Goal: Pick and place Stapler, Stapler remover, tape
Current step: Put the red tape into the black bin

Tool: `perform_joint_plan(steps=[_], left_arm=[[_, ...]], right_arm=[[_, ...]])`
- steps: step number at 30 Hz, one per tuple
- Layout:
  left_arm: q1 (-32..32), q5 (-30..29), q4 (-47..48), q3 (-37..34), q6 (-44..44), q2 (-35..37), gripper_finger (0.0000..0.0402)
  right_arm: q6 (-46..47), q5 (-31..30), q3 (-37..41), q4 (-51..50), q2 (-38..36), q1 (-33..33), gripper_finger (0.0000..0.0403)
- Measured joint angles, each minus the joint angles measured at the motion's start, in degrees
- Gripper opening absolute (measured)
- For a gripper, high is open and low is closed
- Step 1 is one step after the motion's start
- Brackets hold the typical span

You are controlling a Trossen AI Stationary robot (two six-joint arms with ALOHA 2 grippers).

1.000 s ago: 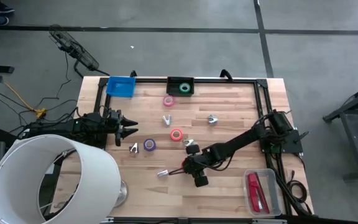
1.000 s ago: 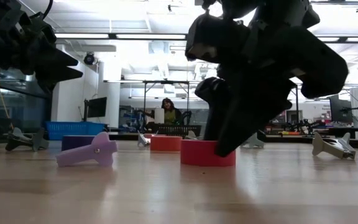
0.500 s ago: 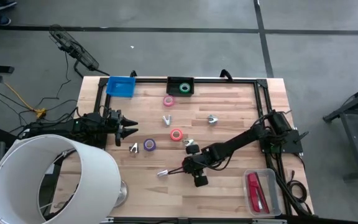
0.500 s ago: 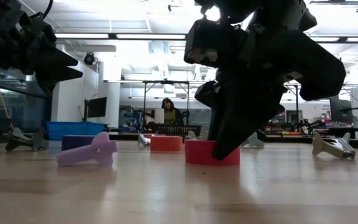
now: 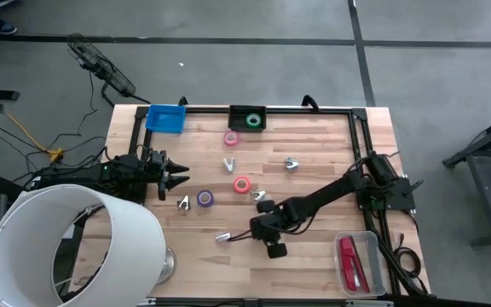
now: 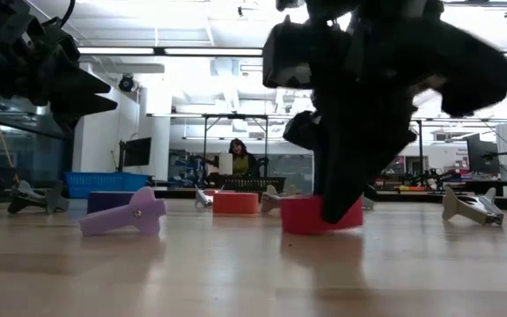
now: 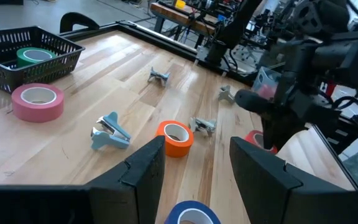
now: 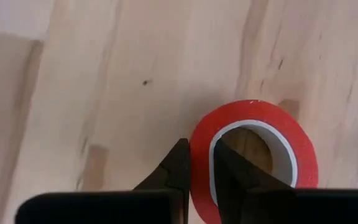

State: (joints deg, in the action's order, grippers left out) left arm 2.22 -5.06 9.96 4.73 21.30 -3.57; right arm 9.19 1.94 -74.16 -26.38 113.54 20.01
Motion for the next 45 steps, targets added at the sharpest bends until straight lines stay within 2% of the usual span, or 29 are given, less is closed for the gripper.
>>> perform_joint_plan(steps=[11, 17, 23, 30, 37, 45], left_arm=[[0.0, 0.0, 0.0, 0.0, 0.0, 0.0, 0.0177], [0.0, 0.0, 0.0, 0.0, 0.0, 0.0, 0.0177], [0.0, 0.0, 0.0, 0.0, 0.0, 0.0, 0.0177], [0.0, 0.0, 0.0, 0.0, 0.0, 0.0, 0.0177], [0.0, 0.0, 0.0, 0.0, 0.0, 0.0, 0.0177], [0.0, 0.0, 0.0, 0.0, 0.0, 0.0, 0.0177]], right_arm=[[-0.8, -1.4, -12.2, -15.8, -0.2, -2.0, 0.0033], [-7.3, -1.3, -16.0, -20.7, -0.3, -5.3, 0.0033], [-15.1, 0.8, -15.9, -21.6, -0.3, -10.3, 0.0033], [-28.6, 1.9, -15.9, -21.9, -1.5, -19.0, 0.0033], [-42.8, 3.4, -15.9, -22.3, -2.6, -30.3, 0.0033], [-50.5, 5.7, -15.9, -20.1, -2.6, -41.6, 0.0033]])
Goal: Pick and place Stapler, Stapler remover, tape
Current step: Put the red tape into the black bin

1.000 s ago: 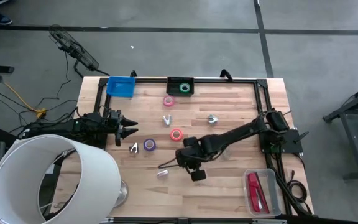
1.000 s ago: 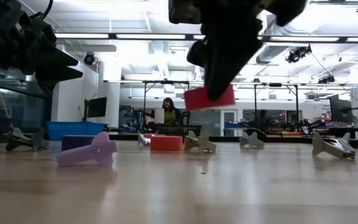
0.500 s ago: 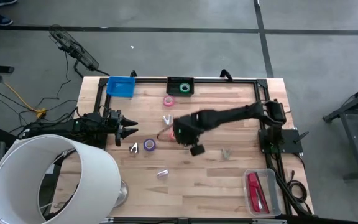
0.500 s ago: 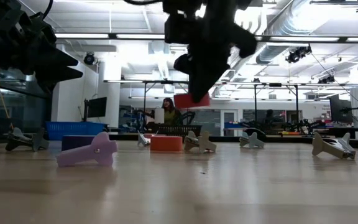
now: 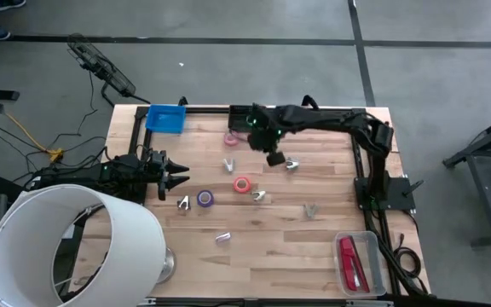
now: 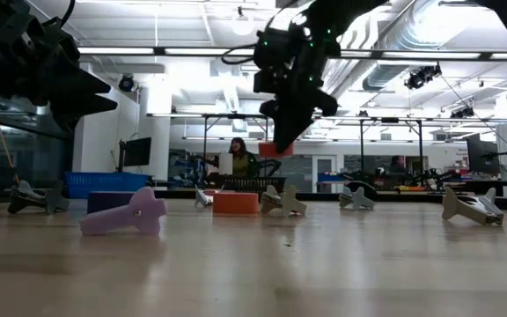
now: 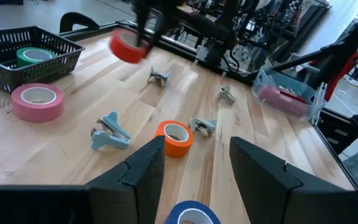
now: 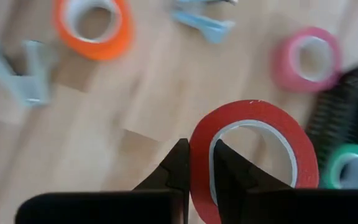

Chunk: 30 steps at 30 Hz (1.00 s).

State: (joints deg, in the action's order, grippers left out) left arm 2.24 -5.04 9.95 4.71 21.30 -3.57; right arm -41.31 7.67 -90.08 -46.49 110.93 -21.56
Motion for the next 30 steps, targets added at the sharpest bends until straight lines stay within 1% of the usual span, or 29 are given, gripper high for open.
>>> perform_joint_plan(steps=[7, 11, 16, 20, 24, 27, 30], left_arm=[[0.0, 0.0, 0.0, 0.0, 0.0, 0.0, 0.0177], [0.0, 0.0, 0.0, 0.0, 0.0, 0.0, 0.0177], [0.0, 0.0, 0.0, 0.0, 0.0, 0.0, 0.0177], [0.0, 0.0, 0.0, 0.0, 0.0, 0.0, 0.0177], [0.0, 0.0, 0.0, 0.0, 0.0, 0.0, 0.0177], [0.0, 0.0, 0.0, 0.0, 0.0, 0.0, 0.0177], [0.0, 0.0, 0.0, 0.0, 0.0, 0.0, 0.0177]], right_arm=[[-1.2, 4.6, 0.0, 7.7, 0.0, -7.1, 0.0033], [2.4, 5.0, 0.0, 13.1, 0.0, -10.1, 0.0033], [14.1, 4.9, -0.1, 17.7, 1.4, -13.3, 0.0033], [27.3, 4.5, -2.2, 17.6, 3.9, -15.1, 0.0033], [39.8, 6.9, -5.6, 17.2, 6.6, -16.1, 0.0033], [46.6, 7.9, -8.8, 17.0, 8.9, -16.4, 0.0033], [50.1, 9.4, -12.3, 15.1, 11.8, -16.4, 0.0037]])
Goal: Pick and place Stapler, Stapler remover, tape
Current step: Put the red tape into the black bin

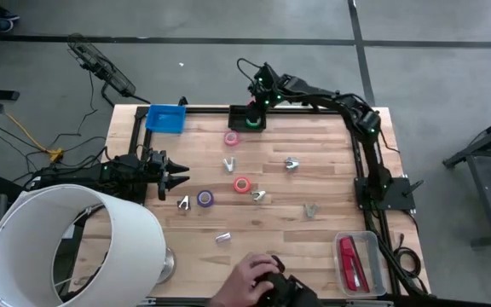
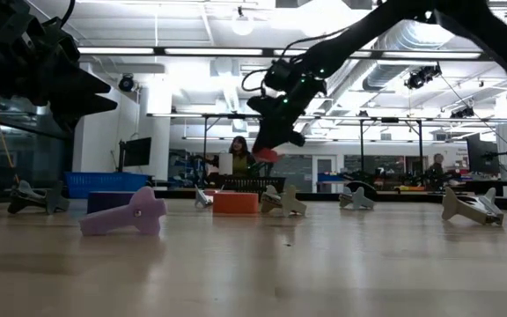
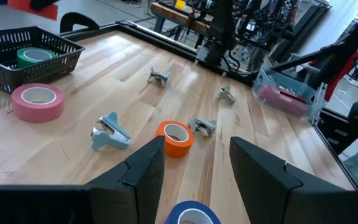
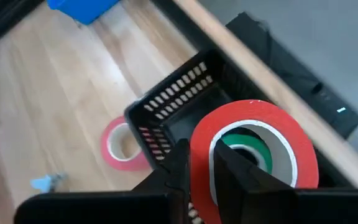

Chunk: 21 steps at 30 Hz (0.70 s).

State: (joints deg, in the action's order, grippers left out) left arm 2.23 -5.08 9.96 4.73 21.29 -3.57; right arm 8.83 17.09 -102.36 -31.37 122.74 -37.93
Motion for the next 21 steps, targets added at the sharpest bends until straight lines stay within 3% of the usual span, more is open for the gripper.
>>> perform_joint_plan(steps=[9, 21], left_arm=[[0.0, 0.0, 0.0, 0.0, 0.0, 0.0, 0.0177], [0.0, 0.0, 0.0, 0.0, 0.0, 0.0, 0.0177]], right_arm=[[0.3, -0.6, -9.5, -8.9, 6.7, 0.1, 0.0036], [-4.2, -1.5, -10.3, -12.3, 8.2, 0.1, 0.0048]])
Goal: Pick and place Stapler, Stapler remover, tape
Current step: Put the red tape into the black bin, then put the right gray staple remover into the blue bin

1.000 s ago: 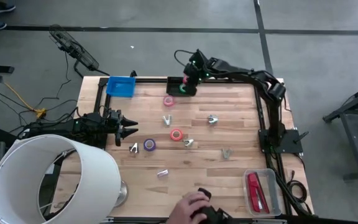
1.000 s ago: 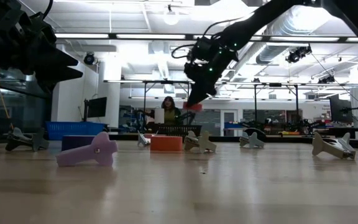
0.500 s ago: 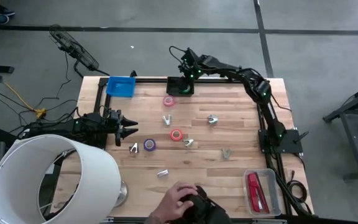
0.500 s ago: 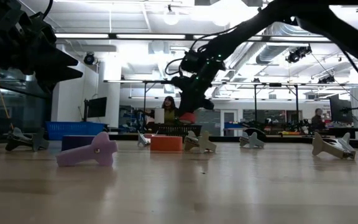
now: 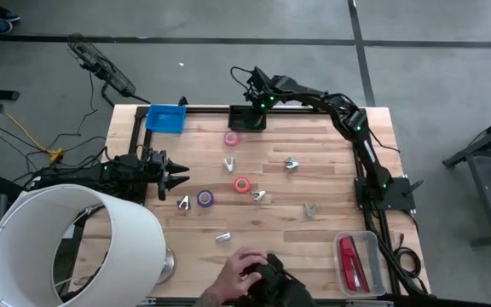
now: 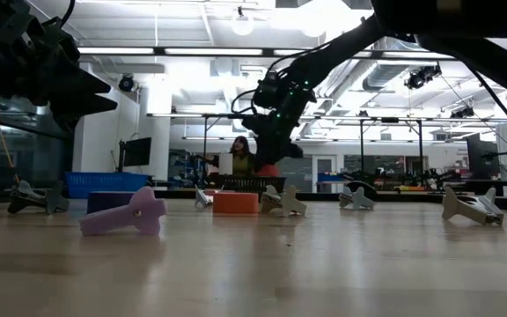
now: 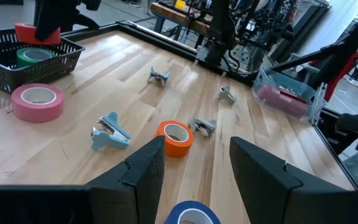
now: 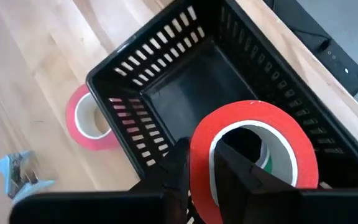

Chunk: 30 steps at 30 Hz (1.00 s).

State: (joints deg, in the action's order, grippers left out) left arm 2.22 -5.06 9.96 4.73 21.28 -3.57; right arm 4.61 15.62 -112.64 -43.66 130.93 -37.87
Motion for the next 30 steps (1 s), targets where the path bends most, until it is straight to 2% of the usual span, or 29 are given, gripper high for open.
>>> perform_joint_plan(steps=[20, 26, 30], left_arm=[[0.0, 0.0, 0.0, 0.0, 0.0, 0.0, 0.0177], [0.0, 0.0, 0.0, 0.0, 0.0, 0.0, 0.0177], [0.0, 0.0, 0.0, 0.0, 0.0, 0.0, 0.0177]], right_arm=[[-1.1, 0.0, 0.0, -0.2, -0.1, 0.0, 0.0145], [-2.8, -2.1, 0.1, -3.3, -1.6, -0.1, 0.0179], [-5.9, -2.2, 0.1, -9.0, -4.0, -0.1, 0.0199]])
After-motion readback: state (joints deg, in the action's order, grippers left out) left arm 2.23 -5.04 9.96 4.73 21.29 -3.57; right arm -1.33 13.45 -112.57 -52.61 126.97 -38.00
